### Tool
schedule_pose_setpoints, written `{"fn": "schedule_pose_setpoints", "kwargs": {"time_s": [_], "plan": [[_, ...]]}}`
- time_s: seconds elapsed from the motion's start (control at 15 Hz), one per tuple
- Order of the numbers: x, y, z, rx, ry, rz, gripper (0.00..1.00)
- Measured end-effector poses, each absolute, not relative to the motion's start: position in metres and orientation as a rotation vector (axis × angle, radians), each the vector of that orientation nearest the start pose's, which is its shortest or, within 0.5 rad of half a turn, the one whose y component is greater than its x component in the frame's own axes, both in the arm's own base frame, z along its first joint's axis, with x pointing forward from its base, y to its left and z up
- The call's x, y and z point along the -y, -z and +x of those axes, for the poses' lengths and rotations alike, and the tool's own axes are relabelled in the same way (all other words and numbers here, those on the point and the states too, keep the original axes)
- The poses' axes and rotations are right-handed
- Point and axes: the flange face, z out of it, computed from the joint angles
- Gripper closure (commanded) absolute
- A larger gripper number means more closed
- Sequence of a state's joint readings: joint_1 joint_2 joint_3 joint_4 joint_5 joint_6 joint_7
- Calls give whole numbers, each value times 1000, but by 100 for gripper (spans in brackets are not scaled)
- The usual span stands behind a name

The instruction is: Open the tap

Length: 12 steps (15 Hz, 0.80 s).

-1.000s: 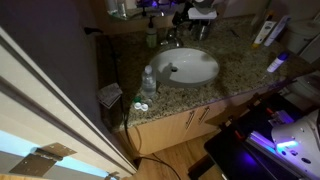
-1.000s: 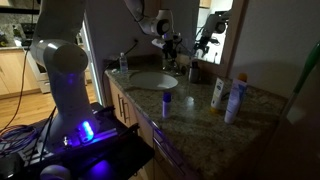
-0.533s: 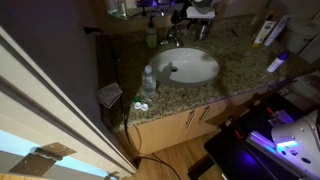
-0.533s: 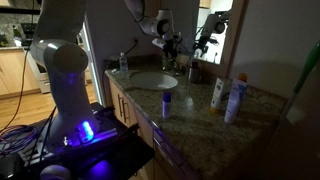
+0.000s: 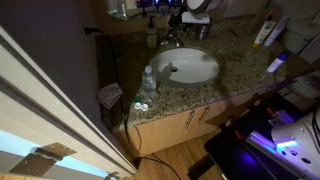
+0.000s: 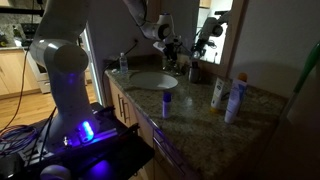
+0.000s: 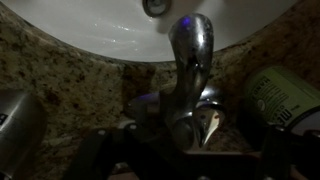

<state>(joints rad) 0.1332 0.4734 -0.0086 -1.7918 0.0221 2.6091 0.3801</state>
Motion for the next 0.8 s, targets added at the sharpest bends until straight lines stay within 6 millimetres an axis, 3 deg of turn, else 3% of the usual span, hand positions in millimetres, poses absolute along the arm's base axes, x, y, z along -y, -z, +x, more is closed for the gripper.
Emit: {"fn": "schedule_pose_setpoints", "kwargs": {"time_s": [0.47,0.53,0.6,0.67,0.73,0.8], "plan": [[-88,-349,673,-394,473,-2985,89],[-89,-352,671,-391,459,-2988,82],[-92,-354,670,-386,447,-2990,96],[-92,-355,669,-385,437,-2993,53],[-93,-356,667,-385,421,-2997,57],[-92,-356,666,-386,400,-3003,55]]}}
